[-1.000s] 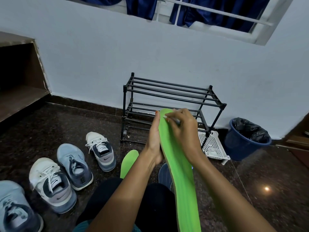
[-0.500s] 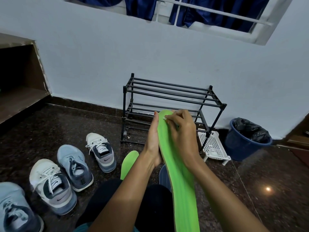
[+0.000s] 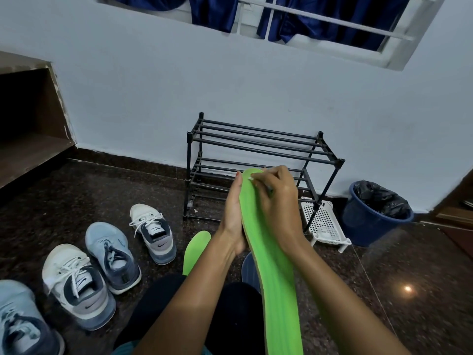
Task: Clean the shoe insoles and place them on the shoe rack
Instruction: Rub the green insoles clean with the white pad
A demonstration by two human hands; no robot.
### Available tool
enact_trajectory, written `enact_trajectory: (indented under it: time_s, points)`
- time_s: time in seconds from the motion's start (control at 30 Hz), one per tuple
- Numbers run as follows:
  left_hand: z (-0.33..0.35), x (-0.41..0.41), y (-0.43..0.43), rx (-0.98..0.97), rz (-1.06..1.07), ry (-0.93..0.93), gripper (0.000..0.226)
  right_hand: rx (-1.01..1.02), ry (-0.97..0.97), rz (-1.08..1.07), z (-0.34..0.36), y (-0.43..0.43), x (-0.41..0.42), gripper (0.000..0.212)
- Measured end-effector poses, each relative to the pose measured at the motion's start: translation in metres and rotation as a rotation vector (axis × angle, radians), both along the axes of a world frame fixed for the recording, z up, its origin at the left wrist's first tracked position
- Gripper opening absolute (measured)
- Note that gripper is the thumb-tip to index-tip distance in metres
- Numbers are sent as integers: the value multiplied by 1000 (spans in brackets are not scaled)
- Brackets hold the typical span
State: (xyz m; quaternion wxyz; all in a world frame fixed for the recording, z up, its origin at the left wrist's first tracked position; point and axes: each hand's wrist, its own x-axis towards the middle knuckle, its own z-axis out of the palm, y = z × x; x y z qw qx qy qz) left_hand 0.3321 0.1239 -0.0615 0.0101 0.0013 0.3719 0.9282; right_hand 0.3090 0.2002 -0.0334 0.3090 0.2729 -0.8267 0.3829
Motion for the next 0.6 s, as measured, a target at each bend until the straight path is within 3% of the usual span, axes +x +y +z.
enact_trajectory:
  time_s: [0.37, 0.6]
  points:
    - [4, 0, -7, -27, 31, -1, 56, 21, -46, -76, -19, 16, 9, 14]
    - [2, -1, -7, -15, 28, 0, 57, -90, -54, -82, -6, 8, 1, 11]
